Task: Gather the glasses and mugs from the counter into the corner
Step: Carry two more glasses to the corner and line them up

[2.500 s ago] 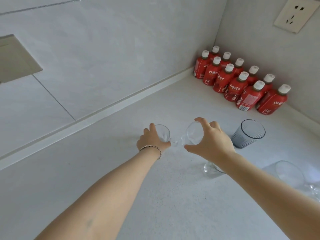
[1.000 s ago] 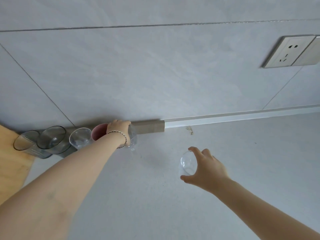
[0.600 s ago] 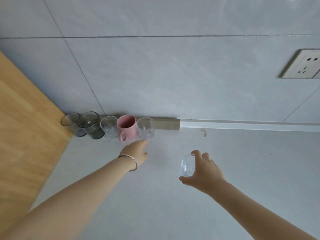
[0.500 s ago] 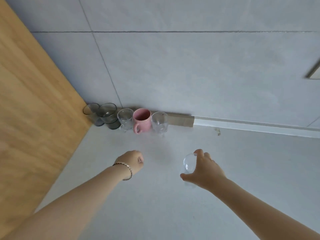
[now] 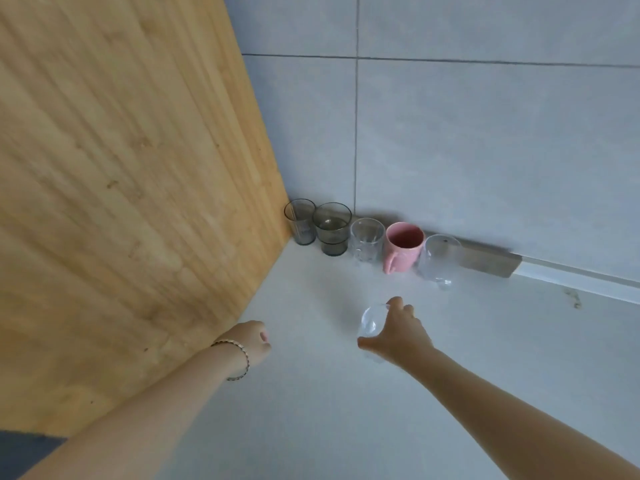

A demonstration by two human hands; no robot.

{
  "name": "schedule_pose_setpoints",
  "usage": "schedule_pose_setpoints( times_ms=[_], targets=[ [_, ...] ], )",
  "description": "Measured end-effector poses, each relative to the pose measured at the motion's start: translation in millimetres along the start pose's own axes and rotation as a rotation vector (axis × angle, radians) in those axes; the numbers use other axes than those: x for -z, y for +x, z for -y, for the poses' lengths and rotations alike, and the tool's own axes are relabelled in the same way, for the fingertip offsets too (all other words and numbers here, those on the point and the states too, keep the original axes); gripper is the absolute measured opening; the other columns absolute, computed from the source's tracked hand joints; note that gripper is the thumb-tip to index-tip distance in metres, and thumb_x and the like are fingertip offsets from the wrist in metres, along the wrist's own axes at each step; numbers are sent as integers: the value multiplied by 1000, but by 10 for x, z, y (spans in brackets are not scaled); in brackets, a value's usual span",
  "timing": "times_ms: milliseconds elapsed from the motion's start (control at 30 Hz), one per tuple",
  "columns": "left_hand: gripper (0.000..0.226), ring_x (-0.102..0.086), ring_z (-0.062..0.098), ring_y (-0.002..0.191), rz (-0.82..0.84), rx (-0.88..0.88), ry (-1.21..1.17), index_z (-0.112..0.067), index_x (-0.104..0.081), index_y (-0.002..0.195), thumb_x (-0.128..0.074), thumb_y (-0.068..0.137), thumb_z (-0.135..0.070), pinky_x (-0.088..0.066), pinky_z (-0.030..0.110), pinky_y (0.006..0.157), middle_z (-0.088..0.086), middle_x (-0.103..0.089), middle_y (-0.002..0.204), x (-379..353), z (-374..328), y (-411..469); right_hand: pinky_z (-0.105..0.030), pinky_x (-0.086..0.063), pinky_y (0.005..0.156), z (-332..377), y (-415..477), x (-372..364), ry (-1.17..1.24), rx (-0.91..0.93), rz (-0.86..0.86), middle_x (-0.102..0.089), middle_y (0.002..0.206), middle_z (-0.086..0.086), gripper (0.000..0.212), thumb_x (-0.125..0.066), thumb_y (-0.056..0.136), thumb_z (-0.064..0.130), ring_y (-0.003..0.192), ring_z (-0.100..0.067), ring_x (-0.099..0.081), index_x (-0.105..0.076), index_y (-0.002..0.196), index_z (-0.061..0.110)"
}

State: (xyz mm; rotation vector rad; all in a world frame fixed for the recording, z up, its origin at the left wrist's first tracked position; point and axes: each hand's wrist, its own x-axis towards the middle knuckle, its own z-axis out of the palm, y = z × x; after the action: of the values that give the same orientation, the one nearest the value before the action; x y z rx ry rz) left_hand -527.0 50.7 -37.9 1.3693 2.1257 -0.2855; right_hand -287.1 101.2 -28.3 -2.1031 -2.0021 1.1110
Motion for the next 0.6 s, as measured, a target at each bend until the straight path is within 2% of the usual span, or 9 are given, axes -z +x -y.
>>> schedule_pose_setpoints(
  times_ms=[67,233,333,400,533,600],
  targets=[
    [26,-55,16,96,8,-37,-40,-16,-56,113,-46,90,-22,-45,28,89,0,-59,114,60,86,170,-38,-47,94,323,198,-178,2,-25,-46,-44,127,-11,83,-76,66,38,119,-33,-48,-32,130,9],
    [28,-54,16,92,46,-137,-53,-18,-53,118,-43,92,-24,-45,27,85,-1,-58,121,161,248,460,-36,-40,100,1019,637,-477,115,-162,-135,-42,131,-16,83,-74,72,41,121,-34,-45,-29,132,4],
    [30,-57,17,106,61,-158,-18,-19,-51,120,-42,92,-25,-45,28,93,-3,-57,123,185,306,597,-37,-41,99,1253,809,-596,213,-211,-189,-39,131,-16,86,-76,71,44,122,-35,-44,-28,131,4],
    [28,-57,17,107,62,-159,-38,-19,-52,118,-43,92,-24,-46,29,94,-2,-58,122,187,329,669,-39,-44,95,1325,897,-628,282,-214,-160,-36,131,-15,89,-76,70,46,121,-35,-46,-27,132,6],
    [28,-59,18,107,77,-162,-74,-18,-53,117,-43,92,-25,-47,28,90,-2,-59,121,208,355,752,-34,-47,77,1465,1045,-611,448,-230,-24,-27,136,-16,90,-77,73,37,100,-31,-60,-21,140,14],
    [30,-59,19,107,87,-164,-84,-17,-52,119,-44,92,-25,-47,28,89,-1,-59,123,219,376,768,-34,-48,77,1589,1123,-631,490,-230,-4,-27,137,-17,88,-75,75,28,83,-25,-56,-19,143,18]
  ],
)
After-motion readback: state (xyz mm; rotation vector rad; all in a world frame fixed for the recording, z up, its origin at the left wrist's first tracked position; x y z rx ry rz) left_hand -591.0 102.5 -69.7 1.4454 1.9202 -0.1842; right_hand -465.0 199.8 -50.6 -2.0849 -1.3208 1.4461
